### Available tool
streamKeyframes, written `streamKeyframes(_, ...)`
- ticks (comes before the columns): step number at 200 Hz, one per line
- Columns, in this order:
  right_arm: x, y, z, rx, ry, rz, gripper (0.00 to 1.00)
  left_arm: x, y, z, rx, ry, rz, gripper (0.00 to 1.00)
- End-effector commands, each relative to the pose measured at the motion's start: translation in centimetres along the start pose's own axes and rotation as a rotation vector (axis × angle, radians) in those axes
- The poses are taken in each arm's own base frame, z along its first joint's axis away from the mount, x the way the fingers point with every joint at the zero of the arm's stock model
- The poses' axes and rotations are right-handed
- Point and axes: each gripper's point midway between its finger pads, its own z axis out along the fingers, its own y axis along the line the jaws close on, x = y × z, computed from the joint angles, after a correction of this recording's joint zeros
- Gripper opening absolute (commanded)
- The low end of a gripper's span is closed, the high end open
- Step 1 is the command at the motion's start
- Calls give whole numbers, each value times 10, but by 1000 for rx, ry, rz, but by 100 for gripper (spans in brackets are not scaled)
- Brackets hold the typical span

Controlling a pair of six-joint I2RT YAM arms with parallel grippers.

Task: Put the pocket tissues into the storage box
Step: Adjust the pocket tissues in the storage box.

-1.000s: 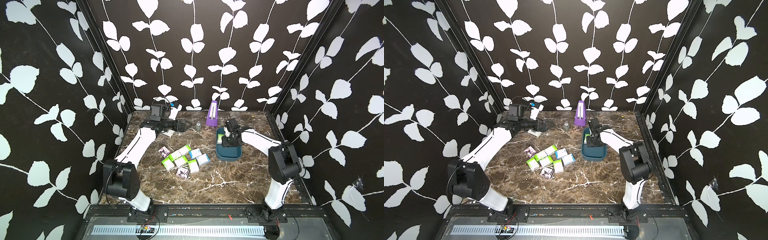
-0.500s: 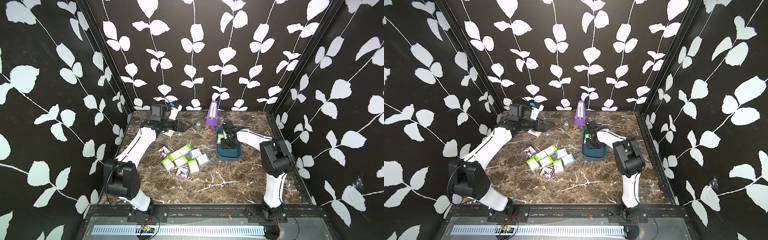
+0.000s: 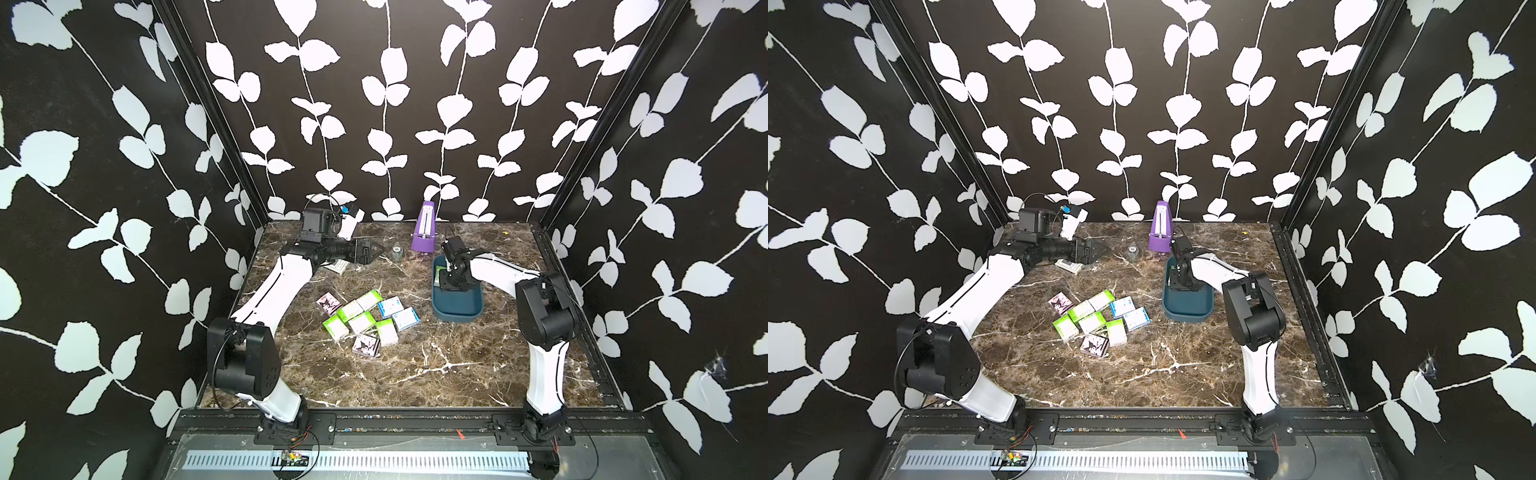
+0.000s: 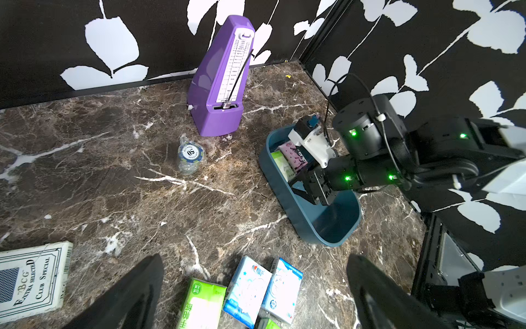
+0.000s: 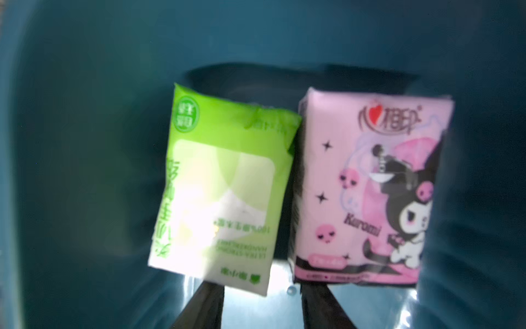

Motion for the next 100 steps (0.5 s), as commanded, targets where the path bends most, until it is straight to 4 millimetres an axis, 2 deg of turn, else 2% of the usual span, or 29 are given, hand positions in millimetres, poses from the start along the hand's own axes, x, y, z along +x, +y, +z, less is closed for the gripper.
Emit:
streamKeyframes(1,-13,-2,-5,25,-34,18,46,-15,-14,-10,17,-35,49,99)
streamKeyframes(62,-25,-2,-11,38,-64,-6,46,-15,-14,-11,16,-35,52,99)
streamKeyframes(100,-24,5,-14,0,-61,-14,47,-11,-13,-11,6,-27,51,99)
